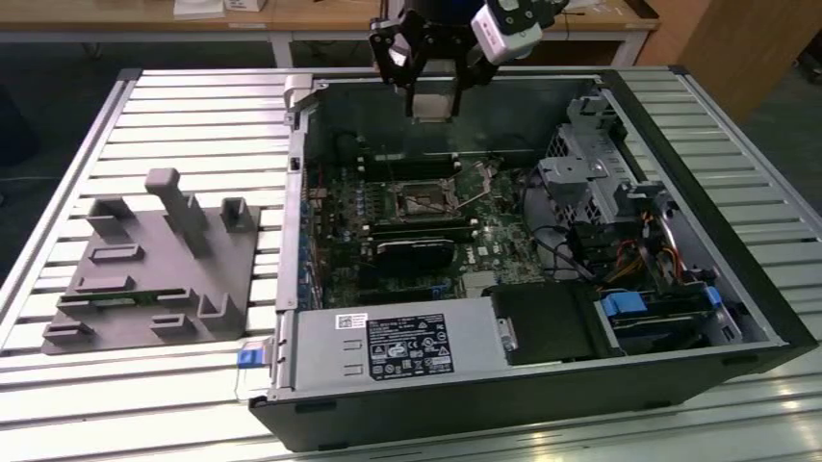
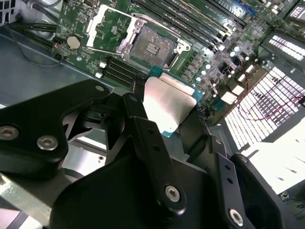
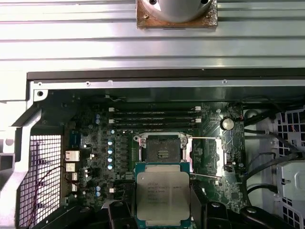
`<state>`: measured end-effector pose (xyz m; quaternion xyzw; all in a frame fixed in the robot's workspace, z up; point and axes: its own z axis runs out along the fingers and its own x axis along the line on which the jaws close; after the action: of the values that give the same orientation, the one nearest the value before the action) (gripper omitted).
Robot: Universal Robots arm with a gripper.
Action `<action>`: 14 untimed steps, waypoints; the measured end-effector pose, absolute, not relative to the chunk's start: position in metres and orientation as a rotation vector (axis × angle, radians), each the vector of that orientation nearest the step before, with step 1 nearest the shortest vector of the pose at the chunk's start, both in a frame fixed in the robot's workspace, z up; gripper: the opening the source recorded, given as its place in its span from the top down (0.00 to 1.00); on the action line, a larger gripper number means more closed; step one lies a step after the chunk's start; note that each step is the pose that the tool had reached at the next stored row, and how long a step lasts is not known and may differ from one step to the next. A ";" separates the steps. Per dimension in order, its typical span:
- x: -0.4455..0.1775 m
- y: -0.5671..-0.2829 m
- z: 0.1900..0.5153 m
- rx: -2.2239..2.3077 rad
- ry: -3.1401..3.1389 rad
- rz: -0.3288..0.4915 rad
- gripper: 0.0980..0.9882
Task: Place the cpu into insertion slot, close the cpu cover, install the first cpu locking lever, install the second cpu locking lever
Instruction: 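Place the cpu into insertion slot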
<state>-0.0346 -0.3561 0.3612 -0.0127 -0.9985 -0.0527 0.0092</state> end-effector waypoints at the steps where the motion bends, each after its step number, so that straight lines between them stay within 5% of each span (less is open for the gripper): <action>1: -0.035 -0.356 0.360 -0.040 -3.119 -0.165 0.51; 14: -0.035 -0.356 0.340 -0.040 -3.119 -0.165 0.51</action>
<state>-0.0346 -0.3561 0.3397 -0.0127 -0.9985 -0.0528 0.0091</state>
